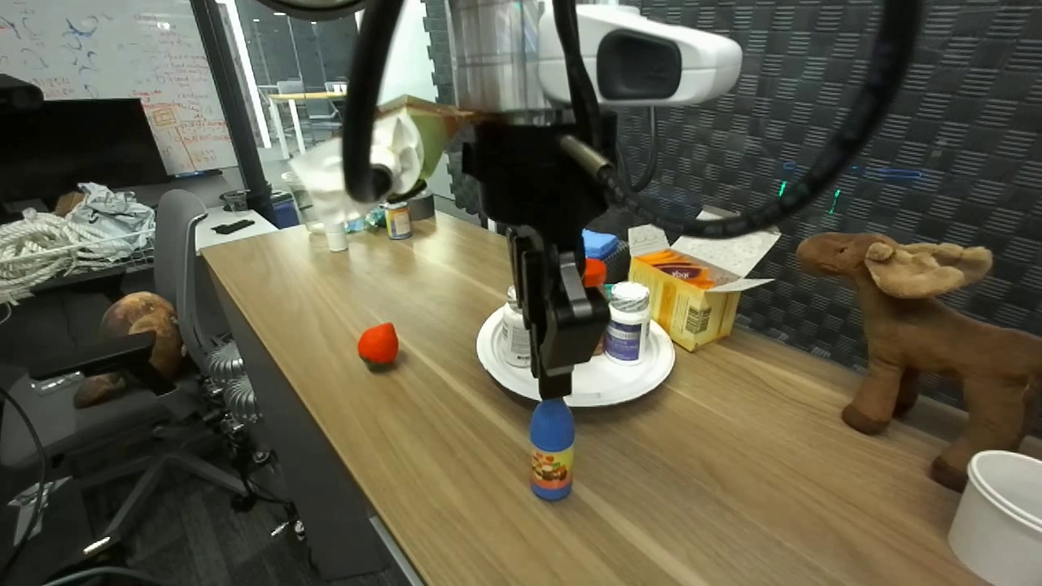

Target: Place the containers and strawberry on the counter onto the white plate

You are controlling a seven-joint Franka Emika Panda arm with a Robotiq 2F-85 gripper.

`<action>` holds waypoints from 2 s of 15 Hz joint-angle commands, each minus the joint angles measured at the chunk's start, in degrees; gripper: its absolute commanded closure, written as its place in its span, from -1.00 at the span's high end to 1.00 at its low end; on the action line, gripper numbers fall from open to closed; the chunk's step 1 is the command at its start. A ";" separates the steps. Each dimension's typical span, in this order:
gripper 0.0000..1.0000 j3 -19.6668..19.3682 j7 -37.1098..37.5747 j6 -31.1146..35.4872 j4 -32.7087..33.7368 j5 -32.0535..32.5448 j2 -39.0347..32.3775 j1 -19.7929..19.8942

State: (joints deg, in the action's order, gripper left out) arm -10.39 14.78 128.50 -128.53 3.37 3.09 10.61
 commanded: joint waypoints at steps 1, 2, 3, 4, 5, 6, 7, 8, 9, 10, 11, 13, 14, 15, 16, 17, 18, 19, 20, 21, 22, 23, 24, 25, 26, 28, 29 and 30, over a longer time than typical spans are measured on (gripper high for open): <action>-0.90 0.47 0.83 -0.81 2.48 -0.04 0.91 -0.19; -0.90 0.96 1.66 -1.15 3.43 0.93 1.43 -0.53; -0.90 1.43 1.58 -1.50 4.26 1.25 1.92 -0.87; -0.90 2.03 1.52 -1.51 5.25 1.57 2.25 -1.30; -0.90 2.56 1.21 -1.45 6.24 1.43 2.23 -1.69; -0.90 3.08 0.95 -1.30 7.36 1.05 1.85 -2.10; -0.90 3.52 0.77 -0.90 8.18 0.94 1.52 -2.42; -0.90 3.91 0.55 -0.43 9.03 0.77 0.87 -2.74; -0.90 4.19 0.42 -0.27 9.82 0.20 0.06 -3.03; -0.90 4.34 0.44 0.08 10.45 0.34 -0.79 -3.19; -0.90 4.32 0.22 0.08 11.04 0.05 -1.79 -3.22; -0.90 4.07 0.00 0.51 11.92 0.00 -3.50 -3.14; -0.90 3.89 0.08 0.70 12.47 -0.10 -4.46 -3.05; -0.90 3.64 -0.30 0.84 13.05 -0.66 -5.47 -2.96; -0.90 3.42 -0.72 0.78 13.68 -1.33 -6.41 -2.90; -0.90 3.22 -0.87 0.95 14.37 -1.80 -7.36 -2.83; -0.90 3.14 -0.96 0.82 15.23 -2.64 -8.29 -2.82; -0.90 3.07 -1.00 0.88 15.94 -3.05 -9.08 -2.79; -0.90 3.11 -1.12 0.76 16.68 -3.60 -9.73 -2.81; -0.90 3.14 -1.25 0.63 17.30 -4.32 -10.29 -2.80; -0.90 3.18 -1.29 0.50 17.86 -4.86 -10.77 -2.82; -0.90 3.17 -1.32 0.41 18.31 -5.44 -11.24 -2.79; -0.90 3.15 -1.34 0.37 18.57 -5.82 -11.61 -2.75; -0.90 3.09 -1.17 0.25 18.83 -6.20 -12.01 -2.71; -0.90 2.99 -0.99 0.13 18.89 -6.33 -12.37 -2.66; -0.90 2.89 -1.01 0.06 18.96 -6.88 -12.95 -2.50; -0.90 2.88 -1.07 -0.13 19.06 -7.30 -13.21 -2.40; -0.90 2.83 -1.09 -0.04 19.10 -7.47 -13.51 -2.30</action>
State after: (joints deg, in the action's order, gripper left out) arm -7.14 14.72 129.35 -111.48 -1.86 -9.19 8.08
